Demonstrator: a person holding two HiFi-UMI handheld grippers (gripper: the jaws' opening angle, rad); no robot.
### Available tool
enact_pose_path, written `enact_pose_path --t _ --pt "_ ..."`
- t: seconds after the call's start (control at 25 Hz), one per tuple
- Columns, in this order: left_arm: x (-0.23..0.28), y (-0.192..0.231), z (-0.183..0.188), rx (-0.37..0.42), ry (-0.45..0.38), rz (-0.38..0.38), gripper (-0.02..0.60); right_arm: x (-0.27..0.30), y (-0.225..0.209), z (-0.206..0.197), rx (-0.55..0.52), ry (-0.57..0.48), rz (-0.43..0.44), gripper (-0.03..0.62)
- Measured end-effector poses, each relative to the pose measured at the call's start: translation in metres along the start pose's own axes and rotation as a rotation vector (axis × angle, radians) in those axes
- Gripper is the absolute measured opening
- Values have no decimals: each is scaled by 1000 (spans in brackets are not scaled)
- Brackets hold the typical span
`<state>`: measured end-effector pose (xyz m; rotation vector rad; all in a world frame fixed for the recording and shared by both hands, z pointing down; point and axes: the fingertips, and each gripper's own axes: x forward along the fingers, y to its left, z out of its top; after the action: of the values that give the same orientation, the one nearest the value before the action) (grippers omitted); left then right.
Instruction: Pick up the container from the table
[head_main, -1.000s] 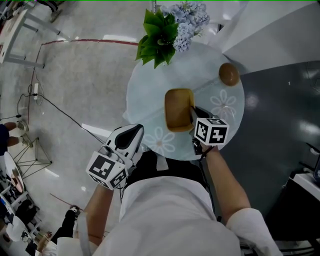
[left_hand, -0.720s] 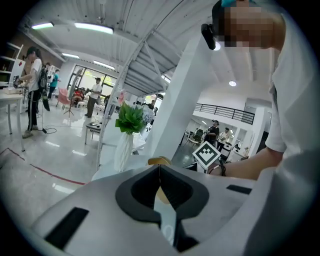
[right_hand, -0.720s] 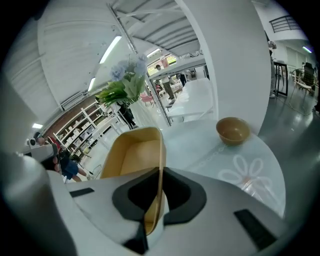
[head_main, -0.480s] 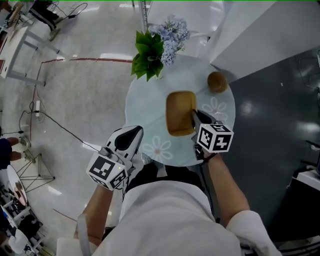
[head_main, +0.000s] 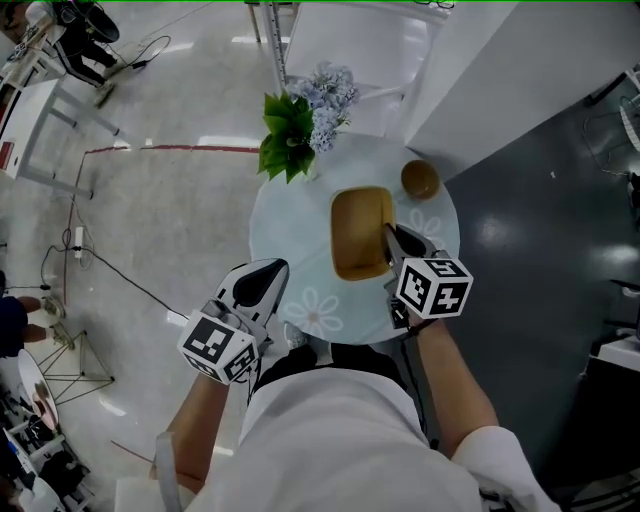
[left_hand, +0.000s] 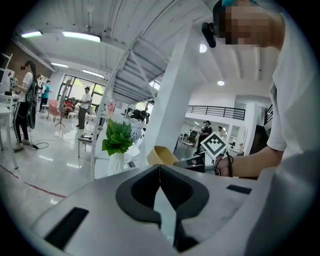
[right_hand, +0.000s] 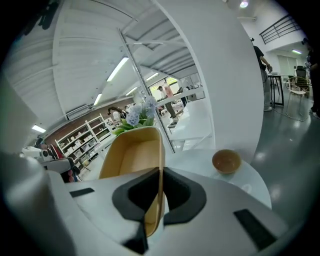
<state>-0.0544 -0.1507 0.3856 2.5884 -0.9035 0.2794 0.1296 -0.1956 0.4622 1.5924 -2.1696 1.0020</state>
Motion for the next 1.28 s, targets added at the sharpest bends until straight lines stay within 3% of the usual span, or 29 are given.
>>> enact_pose_path --t 0.72,1.28 --pt "7 -20 27 69 -30 -59 21 -53 6 38 11 -148 -23 32" --pt "8 -28 36 95 -36 -79 21 -81 20 58 37 -239 15 32"
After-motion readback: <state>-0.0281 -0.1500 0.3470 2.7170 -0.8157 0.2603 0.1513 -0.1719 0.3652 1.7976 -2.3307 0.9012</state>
